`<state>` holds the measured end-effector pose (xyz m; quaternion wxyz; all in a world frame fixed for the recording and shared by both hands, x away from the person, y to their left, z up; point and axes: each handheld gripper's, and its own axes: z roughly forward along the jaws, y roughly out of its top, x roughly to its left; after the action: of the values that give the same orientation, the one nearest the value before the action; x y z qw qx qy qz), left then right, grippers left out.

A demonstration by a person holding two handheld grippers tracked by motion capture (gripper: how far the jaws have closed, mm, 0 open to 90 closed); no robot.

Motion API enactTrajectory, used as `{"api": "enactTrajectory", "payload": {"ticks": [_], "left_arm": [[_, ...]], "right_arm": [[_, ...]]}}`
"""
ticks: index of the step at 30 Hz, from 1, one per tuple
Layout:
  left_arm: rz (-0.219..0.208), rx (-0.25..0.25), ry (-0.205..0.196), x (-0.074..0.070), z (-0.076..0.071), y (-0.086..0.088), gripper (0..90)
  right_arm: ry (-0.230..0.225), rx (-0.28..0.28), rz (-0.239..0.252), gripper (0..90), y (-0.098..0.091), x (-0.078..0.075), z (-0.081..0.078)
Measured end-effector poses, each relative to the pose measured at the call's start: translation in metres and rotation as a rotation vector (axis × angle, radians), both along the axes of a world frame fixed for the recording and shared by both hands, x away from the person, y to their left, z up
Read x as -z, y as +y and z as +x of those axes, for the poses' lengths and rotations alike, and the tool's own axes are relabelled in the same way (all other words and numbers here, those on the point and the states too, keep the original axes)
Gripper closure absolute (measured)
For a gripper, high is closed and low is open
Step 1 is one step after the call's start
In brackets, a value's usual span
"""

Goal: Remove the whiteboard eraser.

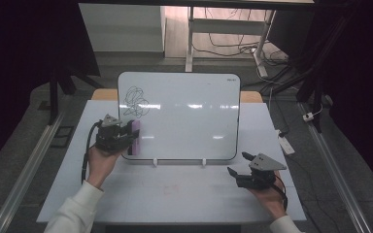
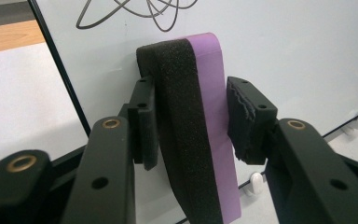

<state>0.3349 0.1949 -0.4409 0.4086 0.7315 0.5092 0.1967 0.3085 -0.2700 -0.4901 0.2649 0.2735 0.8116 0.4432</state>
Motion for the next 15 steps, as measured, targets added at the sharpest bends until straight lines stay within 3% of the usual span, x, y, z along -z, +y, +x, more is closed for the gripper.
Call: {"api": "enactTrajectory", "payload": {"ticks": [10, 15], "left_arm": [[0.024, 0.015, 0.008, -0.002, -0.005, 0.001, 59.9], [0.018, 0.066, -0.004, -0.005, -0.011, -0.001, 60.2]], "right_arm": [[-0.009, -0.009, 0.006, 22.8, 0.002, -0.002, -0.002], [-0.011, -0.016, 0.01, 22.9, 0.003, -0.003, -0.002]]}}
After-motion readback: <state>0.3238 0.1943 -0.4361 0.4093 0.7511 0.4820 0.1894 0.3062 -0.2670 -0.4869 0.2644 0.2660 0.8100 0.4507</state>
